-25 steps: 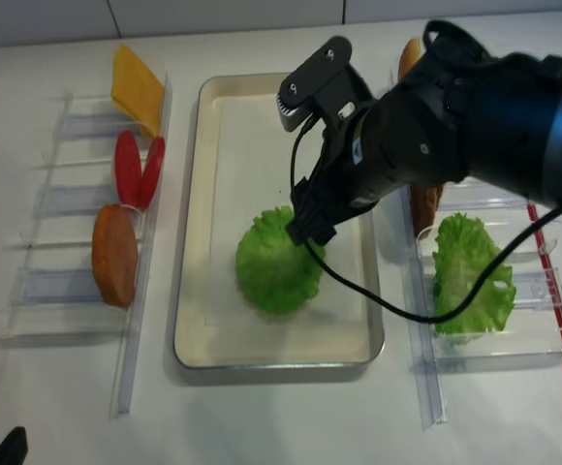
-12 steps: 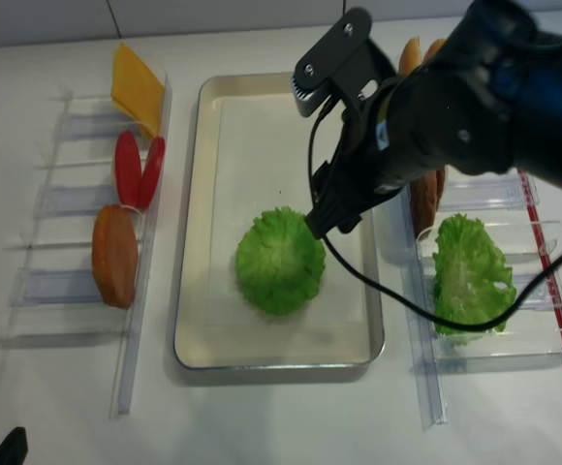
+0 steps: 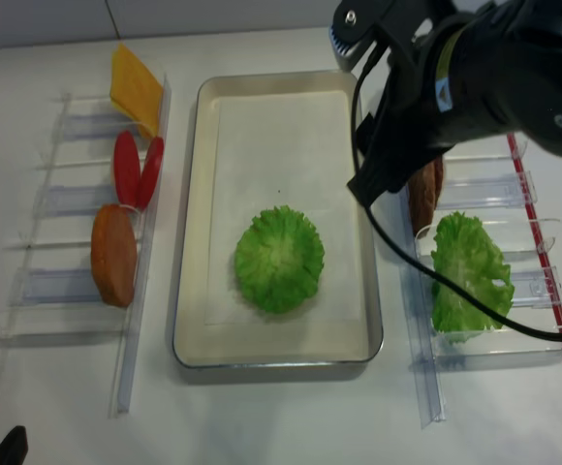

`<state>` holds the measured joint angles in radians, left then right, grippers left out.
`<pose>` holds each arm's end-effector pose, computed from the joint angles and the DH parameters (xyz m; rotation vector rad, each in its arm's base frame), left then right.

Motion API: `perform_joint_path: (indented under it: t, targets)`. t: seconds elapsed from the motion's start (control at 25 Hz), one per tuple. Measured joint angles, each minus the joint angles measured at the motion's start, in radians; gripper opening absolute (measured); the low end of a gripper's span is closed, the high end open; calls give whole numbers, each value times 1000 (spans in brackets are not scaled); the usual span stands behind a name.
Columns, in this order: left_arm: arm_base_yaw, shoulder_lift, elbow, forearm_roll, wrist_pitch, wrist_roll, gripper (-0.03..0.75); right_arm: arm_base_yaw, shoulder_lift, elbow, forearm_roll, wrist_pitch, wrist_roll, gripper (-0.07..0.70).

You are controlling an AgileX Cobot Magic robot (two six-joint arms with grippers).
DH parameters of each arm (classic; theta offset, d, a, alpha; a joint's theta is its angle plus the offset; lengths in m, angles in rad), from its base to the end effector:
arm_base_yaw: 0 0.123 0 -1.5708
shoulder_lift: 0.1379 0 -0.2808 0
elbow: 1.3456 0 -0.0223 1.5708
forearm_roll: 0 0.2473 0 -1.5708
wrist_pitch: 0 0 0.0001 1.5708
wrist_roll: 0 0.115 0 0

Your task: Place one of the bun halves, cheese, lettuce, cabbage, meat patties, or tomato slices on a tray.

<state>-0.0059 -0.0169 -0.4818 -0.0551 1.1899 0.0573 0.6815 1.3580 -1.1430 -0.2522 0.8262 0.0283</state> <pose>0.0094 -0.0059 0.2470 0.0756 2.1722 -0.0380 0.2416 0.1687 0.3024 -0.9284 2.3060 -0.0059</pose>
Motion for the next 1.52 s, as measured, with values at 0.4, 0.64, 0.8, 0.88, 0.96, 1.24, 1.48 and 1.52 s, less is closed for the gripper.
perform_joint_path:
  t: [0.4, 0.64, 0.8, 0.88, 0.96, 1.24, 1.48, 1.52]
  targets:
    - [0, 0, 0, 0, 0, 0, 467, -5, -51, 0, -134, 38, 124, 500]
    - [0, 0, 0, 0, 0, 0, 467, -150, -174, 0, -33, 28, 40, 500]
    - [0, 0, 0, 0, 0, 0, 467, -318, -264, 11, 192, 102, -149, 500]
    - [0, 0, 0, 0, 0, 0, 467, -384, -339, 44, 272, 113, -191, 498]
    - [0, 0, 0, 0, 0, 0, 467, -436, -423, 95, 328, 116, -204, 496]
    - [0, 0, 0, 0, 0, 0, 468, -534, -738, 263, 319, 185, -94, 496]
    - [0, 0, 0, 0, 0, 0, 467, -570, -936, 364, 263, 284, -28, 571]
    - [0, 0, 0, 0, 0, 0, 468, -572, -957, 381, 265, 287, -22, 573]
